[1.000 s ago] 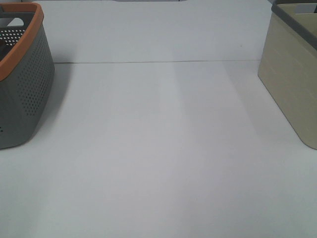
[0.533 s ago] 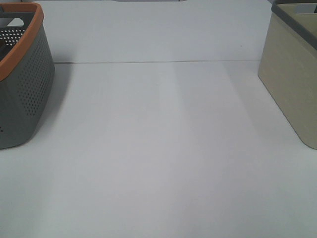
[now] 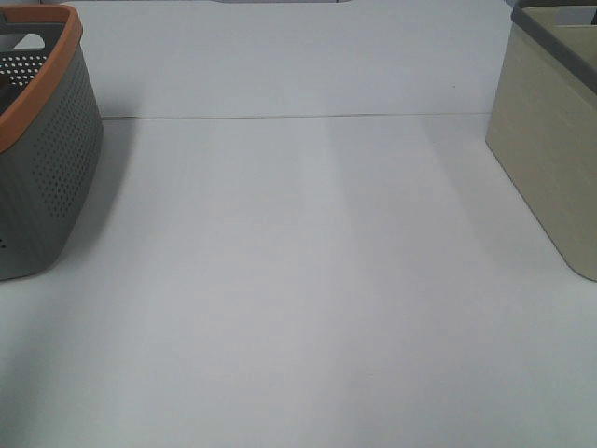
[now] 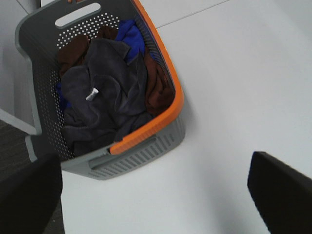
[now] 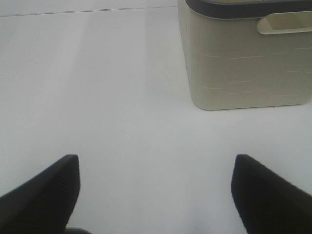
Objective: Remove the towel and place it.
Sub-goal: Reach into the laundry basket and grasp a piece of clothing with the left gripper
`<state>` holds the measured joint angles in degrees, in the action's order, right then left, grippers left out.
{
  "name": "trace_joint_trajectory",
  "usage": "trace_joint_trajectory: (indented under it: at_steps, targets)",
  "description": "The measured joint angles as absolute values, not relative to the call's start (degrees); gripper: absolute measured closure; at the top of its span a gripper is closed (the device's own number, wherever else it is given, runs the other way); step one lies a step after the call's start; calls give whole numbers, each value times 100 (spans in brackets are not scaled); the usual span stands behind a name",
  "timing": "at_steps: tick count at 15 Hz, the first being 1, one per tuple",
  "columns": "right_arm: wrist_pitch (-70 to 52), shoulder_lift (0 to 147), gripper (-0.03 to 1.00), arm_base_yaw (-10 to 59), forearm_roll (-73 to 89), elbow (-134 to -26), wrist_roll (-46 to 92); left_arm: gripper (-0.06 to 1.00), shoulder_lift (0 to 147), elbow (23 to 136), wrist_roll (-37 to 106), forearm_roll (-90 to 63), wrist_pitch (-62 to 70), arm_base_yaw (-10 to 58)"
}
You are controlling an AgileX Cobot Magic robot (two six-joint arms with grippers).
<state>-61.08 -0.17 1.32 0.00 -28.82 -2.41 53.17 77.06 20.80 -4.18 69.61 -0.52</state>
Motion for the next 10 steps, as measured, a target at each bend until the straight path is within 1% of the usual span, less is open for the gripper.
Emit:
trace_joint_trajectory:
  at_steps: [4,8,9,10]
  targets:
    - [-6108,-17,14,132,0,-2882,-241,-3,7053,8978,3226,-390,6961,-52]
    - [-6108,-17,14,132,0,-2882,-241,-3,8165,9815,4085,-138,6967,-74]
    - [-6108,-17,14,132,0,-2882,-241,-3,8382,9901,4349,0,6967,-166]
    - [-6108,-17,14,132,0,-2882,-241,-2,8829,9935,4893,378,6967,-447]
